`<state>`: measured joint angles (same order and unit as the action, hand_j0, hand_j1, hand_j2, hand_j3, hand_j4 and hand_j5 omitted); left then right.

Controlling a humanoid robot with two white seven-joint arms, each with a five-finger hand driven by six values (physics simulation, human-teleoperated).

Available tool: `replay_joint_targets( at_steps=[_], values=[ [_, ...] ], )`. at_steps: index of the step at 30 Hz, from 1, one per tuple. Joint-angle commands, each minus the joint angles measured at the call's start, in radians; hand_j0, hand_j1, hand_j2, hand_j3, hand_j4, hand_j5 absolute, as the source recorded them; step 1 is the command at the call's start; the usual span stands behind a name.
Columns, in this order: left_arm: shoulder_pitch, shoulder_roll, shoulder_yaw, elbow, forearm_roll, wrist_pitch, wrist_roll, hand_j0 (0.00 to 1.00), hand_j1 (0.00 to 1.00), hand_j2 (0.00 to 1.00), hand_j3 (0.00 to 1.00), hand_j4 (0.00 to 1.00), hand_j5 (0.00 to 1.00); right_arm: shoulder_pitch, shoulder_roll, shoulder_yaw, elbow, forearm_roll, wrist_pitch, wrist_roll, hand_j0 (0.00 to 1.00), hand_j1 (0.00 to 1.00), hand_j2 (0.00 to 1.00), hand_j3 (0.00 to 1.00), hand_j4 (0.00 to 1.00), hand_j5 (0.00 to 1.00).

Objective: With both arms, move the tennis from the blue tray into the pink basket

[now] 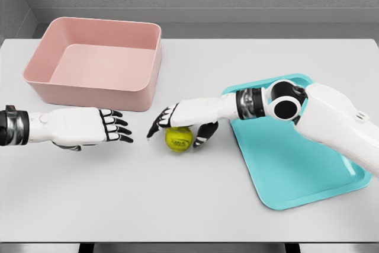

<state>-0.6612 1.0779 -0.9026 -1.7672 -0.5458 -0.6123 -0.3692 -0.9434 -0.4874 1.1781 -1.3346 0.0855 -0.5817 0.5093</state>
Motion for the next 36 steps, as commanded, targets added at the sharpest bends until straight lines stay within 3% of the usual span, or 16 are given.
replay_joint_targets(
  at_steps=[1, 6, 11, 13, 14, 17, 22, 25, 28, 31, 34, 36],
  values=[
    [-0.002, 0.000, 0.001, 0.000, 0.003, 0.001, 0.001, 1.00, 1.00, 1.00, 1.00, 1.00, 1.00, -0.003, -0.040, -0.017, -0.009, -0.009, -0.004, -0.002, 1.00, 1.00, 1.00, 1.00, 1.00, 1.00],
    [-0.003, 0.000, 0.001, 0.000, 0.003, 0.001, 0.001, 1.00, 1.00, 1.00, 1.00, 1.00, 1.00, -0.025, -0.244, -0.153, -0.011, -0.009, -0.029, -0.002, 1.00, 1.00, 1.00, 1.00, 1.00, 1.00],
    [-0.037, -0.093, 0.002, 0.000, 0.001, 0.001, 0.006, 1.00, 1.00, 1.00, 1.00, 1.00, 1.00, -0.043, -0.333, -0.267, -0.008, -0.010, -0.029, -0.034, 1.00, 1.00, 1.00, 1.00, 1.00, 1.00],
    [-0.038, -0.118, 0.001, 0.000, 0.001, 0.001, 0.018, 1.00, 1.00, 1.00, 1.00, 1.00, 1.00, -0.014, -0.339, -0.273, 0.002, -0.012, -0.029, -0.176, 1.00, 1.00, 1.00, 1.00, 1.00, 1.00],
    [-0.040, -0.127, 0.002, 0.000, 0.001, 0.001, 0.018, 1.00, 1.00, 1.00, 1.00, 1.00, 1.00, -0.008, -0.352, -0.279, 0.009, -0.012, -0.029, -0.195, 1.00, 1.00, 1.00, 1.00, 1.00, 1.00],
    [-0.058, -0.194, 0.001, 0.000, 0.000, 0.001, 0.019, 1.00, 1.00, 1.00, 1.00, 1.00, 1.00, 0.017, -0.382, -0.324, 0.009, -0.012, -0.029, -0.196, 1.00, 1.00, 1.00, 1.00, 1.00, 1.00],
    [-0.058, -0.282, -0.022, 0.000, 0.004, 0.001, 0.021, 1.00, 1.00, 1.00, 1.00, 1.00, 1.00, 0.043, -0.415, -0.324, 0.011, -0.012, -0.029, -0.193, 1.00, 1.00, 1.00, 1.00, 1.00, 1.00],
    [-0.058, -0.296, -0.042, 0.000, 0.072, 0.001, 0.118, 1.00, 1.00, 1.00, 1.00, 1.00, 1.00, 0.120, -0.433, -0.422, 0.018, -0.012, -0.029, -0.192, 1.00, 1.00, 1.00, 1.00, 1.00, 1.00],
    [-0.060, -0.299, -0.042, 0.002, 0.110, 0.001, 0.119, 1.00, 1.00, 1.00, 1.00, 1.00, 1.00, 0.169, -0.430, -0.500, 0.022, -0.010, -0.029, -0.166, 1.00, 1.00, 1.00, 1.00, 1.00, 1.00],
    [-0.060, -0.296, -0.050, 0.002, 0.099, 0.001, 0.105, 1.00, 1.00, 1.00, 1.00, 1.00, 1.00, 0.195, -0.421, -0.540, 0.022, -0.009, -0.029, -0.161, 1.00, 1.00, 1.00, 1.00, 1.00, 1.00],
    [-0.143, -0.285, -0.173, 0.006, 0.072, 0.001, 0.084, 1.00, 1.00, 1.00, 1.00, 1.00, 1.00, 0.196, -0.422, -0.540, 0.022, -0.010, -0.029, -0.161, 1.00, 1.00, 1.00, 1.00, 1.00, 1.00],
    [-0.159, -0.286, -0.174, 0.012, 0.066, 0.001, -0.010, 1.00, 1.00, 1.00, 1.00, 1.00, 1.00, 0.195, -0.422, -0.540, 0.022, -0.009, -0.029, -0.161, 1.00, 1.00, 1.00, 1.00, 1.00, 1.00]
  ],
)
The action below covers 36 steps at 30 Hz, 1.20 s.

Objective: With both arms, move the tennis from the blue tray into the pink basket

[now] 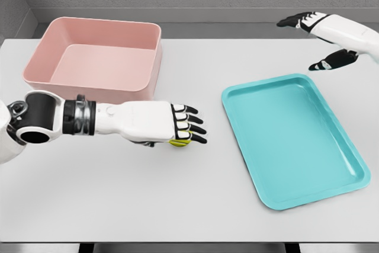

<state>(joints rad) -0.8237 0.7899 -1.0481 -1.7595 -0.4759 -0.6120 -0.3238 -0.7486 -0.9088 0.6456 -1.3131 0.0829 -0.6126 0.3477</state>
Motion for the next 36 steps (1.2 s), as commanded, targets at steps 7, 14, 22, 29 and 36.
replay_joint_targets(
  at_steps=[7, 14, 22, 29, 36],
  values=[
    [-0.028, -0.008, -0.032, 0.009, -0.003, 0.001, -0.060, 1.00, 1.00, 1.00, 1.00, 1.00, 1.00, 0.003, -0.008, -0.004, 0.000, -0.008, 0.002, 0.001, 1.00, 1.00, 1.00, 1.00, 1.00, 1.00],
    [-0.029, -0.014, 0.010, 0.109, 0.126, 0.001, -0.052, 1.00, 1.00, 1.00, 1.00, 1.00, 1.00, 0.005, -0.008, 0.005, -0.002, -0.006, 0.002, 0.007, 1.00, 1.00, 1.00, 1.00, 1.00, 1.00],
    [-0.028, -0.132, -0.006, 0.224, 0.072, 0.049, -0.050, 1.00, 1.00, 1.00, 1.00, 1.00, 1.00, 0.003, -0.007, 0.006, 0.021, -0.005, 0.002, 0.033, 1.00, 1.00, 1.00, 1.00, 1.00, 1.00],
    [-0.023, -0.159, -0.033, 0.301, 0.053, 0.049, -0.054, 1.00, 1.00, 1.00, 1.00, 1.00, 1.00, 0.003, -0.008, 0.014, 0.021, -0.003, 0.002, 0.033, 1.00, 1.00, 1.00, 1.00, 1.00, 1.00],
    [-0.026, -0.196, -0.033, 0.341, 0.051, 0.049, -0.049, 1.00, 1.00, 1.00, 1.00, 1.00, 1.00, 0.003, -0.007, 0.017, 0.021, -0.003, 0.002, 0.033, 1.00, 1.00, 1.00, 1.00, 1.00, 1.00]
  ],
)
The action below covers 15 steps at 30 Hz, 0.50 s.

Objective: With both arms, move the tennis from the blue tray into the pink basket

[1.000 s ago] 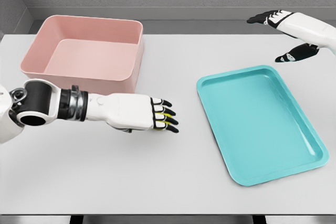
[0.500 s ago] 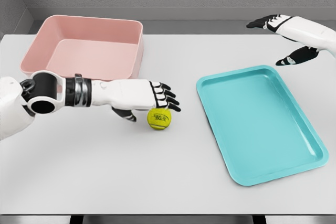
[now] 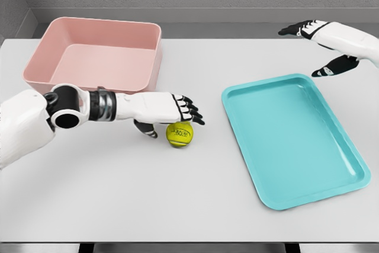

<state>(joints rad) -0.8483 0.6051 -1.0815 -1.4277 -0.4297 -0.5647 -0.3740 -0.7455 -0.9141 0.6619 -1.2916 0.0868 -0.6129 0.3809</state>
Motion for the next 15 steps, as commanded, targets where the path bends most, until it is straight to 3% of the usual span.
replay_joint_targets(
  at_steps=[1, 15],
  values=[
    [0.002, -0.013, 0.000, 0.007, 0.005, 0.002, 0.001, 1.00, 1.00, 1.00, 1.00, 1.00, 1.00, 0.000, 0.000, 0.001, 0.000, -0.007, 0.002, -0.001, 1.00, 1.00, 1.00, 1.00, 1.00, 1.00],
    [0.008, -0.011, -0.015, 0.009, -0.009, 0.000, 0.001, 1.00, 1.00, 1.00, 1.00, 1.00, 1.00, 0.012, 0.003, 0.002, 0.000, -0.007, 0.002, -0.001, 1.00, 1.00, 1.00, 1.00, 1.00, 1.00]
  ],
)
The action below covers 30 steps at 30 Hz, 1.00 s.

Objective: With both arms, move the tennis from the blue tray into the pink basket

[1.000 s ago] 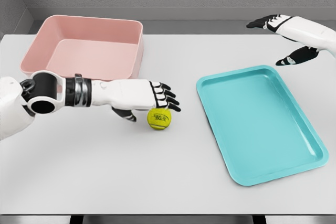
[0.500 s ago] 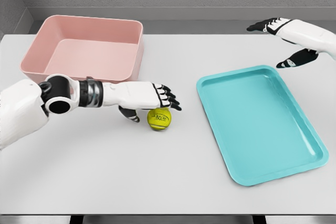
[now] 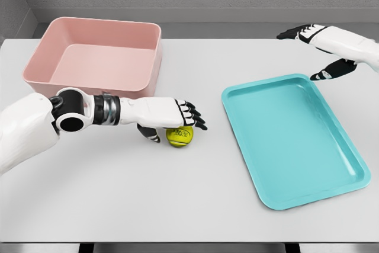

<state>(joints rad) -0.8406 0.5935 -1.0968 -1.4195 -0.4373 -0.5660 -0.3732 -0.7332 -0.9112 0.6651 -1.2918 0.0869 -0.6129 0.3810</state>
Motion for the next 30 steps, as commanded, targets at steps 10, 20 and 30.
replay_joint_targets(
  at_steps=[10, 20, 30],
  values=[
    [0.003, 0.000, 0.000, 0.001, -0.015, 0.002, 0.002, 1.00, 1.00, 1.00, 1.00, 1.00, 1.00, 0.002, 0.000, -0.001, 0.000, -0.007, 0.002, -0.001, 1.00, 1.00, 1.00, 1.00, 1.00, 1.00],
    [0.005, 0.000, 0.000, -0.001, -0.017, 0.002, 0.004, 1.00, 1.00, 1.00, 1.00, 1.00, 1.00, 0.002, -0.006, -0.002, 0.000, -0.007, 0.002, -0.001, 1.00, 1.00, 1.00, 1.00, 1.00, 1.00],
    [0.006, 0.002, 0.000, -0.007, -0.023, -0.009, 0.004, 0.73, 0.73, 0.73, 0.73, 0.73, 0.73, 0.002, -0.009, -0.002, 0.000, -0.007, 0.002, -0.001, 1.00, 1.00, 1.00, 1.00, 1.00, 1.00]
  ],
)
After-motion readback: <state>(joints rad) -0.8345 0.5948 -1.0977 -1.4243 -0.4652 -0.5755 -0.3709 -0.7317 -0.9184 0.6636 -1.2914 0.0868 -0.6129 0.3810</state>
